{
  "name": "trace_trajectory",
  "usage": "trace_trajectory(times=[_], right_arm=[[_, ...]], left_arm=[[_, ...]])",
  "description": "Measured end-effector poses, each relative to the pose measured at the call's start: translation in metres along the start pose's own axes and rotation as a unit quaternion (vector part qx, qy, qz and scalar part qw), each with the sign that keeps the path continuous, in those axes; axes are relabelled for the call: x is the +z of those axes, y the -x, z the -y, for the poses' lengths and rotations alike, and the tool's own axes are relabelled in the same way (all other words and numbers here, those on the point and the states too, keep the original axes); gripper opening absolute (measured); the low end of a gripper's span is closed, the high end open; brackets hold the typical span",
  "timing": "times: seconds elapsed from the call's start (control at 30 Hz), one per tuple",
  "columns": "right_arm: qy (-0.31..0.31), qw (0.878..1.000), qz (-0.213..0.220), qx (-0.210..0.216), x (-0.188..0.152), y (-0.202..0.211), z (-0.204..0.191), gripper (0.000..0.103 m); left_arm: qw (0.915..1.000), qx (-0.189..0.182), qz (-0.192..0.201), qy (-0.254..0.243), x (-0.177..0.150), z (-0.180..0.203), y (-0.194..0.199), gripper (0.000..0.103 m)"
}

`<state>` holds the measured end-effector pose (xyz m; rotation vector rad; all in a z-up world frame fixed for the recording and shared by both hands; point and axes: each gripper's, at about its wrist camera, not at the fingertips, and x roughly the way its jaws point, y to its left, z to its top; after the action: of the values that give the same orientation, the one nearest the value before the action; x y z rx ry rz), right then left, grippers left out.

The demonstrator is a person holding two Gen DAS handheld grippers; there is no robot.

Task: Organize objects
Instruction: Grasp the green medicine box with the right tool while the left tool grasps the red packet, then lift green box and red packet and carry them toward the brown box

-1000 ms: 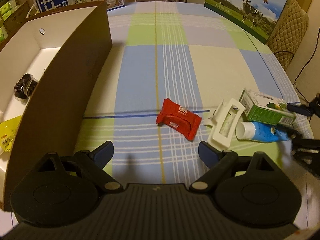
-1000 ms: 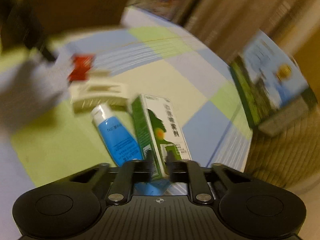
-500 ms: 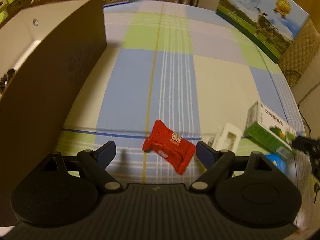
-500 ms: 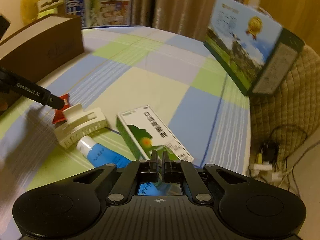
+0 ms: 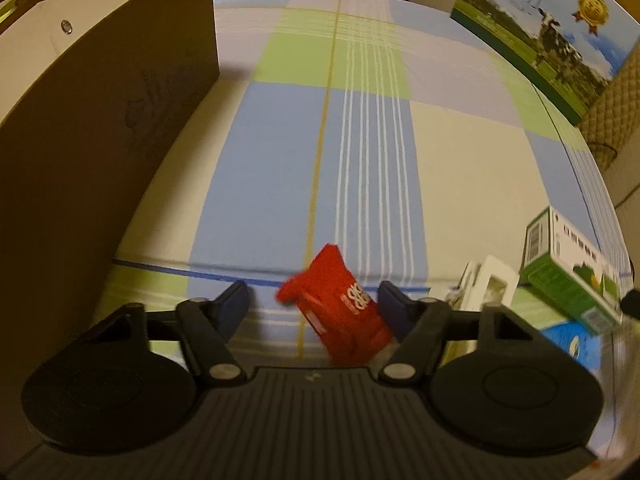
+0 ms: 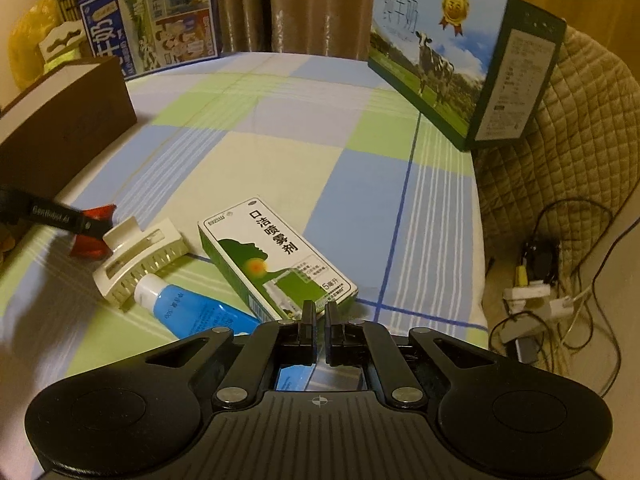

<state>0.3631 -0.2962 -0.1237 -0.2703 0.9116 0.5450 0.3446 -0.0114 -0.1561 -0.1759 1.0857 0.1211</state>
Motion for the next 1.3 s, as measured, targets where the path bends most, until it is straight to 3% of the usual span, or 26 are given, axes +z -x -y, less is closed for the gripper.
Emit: trace_trajectory(times=[0.1,0.17,0.23,0.27,0.47,0.8,1.0,1.3], right_arm=[[-0.016,1.000,-0.001,0.013,0.001,0.000,0.005,0.010],[-0.029,0.999,0.002,0.024,0.003,0.000,0.009,0.038],[-0.035,0.999,0.008,0.035,0.005,0.001,0.011,0.057],[-0.033,0.998,0.009,0.043,0.007,0.001,0.011,0.060],[0.039,0.998,0.004,0.057,0.015,-0.007,-0.004,0.062],[0.157,0.984,-0.023,0.077,0.032,-0.052,-0.019,0.063],[0.167,0.979,-0.055,0.099,0.041,-0.071,-0.015,0.062],[0.147,0.987,-0.037,0.052,0.037,-0.059,-0.019,0.052]], left_arm=[[0.9998,-0.004,0.004,-0.021,-0.004,-0.007,0.003,0.041],[0.9994,-0.006,0.007,-0.032,-0.006,-0.011,0.004,0.036],[0.9991,-0.013,0.010,-0.040,-0.006,-0.013,0.005,0.027],[0.9988,-0.017,0.011,-0.045,-0.007,-0.014,0.006,0.027],[0.9986,-0.010,0.012,-0.051,-0.013,-0.018,0.012,0.023],[0.9997,0.000,0.001,-0.023,-0.037,-0.041,0.031,0.023],[0.9999,0.004,-0.001,-0.015,-0.047,-0.047,0.038,0.023],[0.9999,0.009,-0.002,-0.014,-0.056,-0.050,0.046,0.023]])
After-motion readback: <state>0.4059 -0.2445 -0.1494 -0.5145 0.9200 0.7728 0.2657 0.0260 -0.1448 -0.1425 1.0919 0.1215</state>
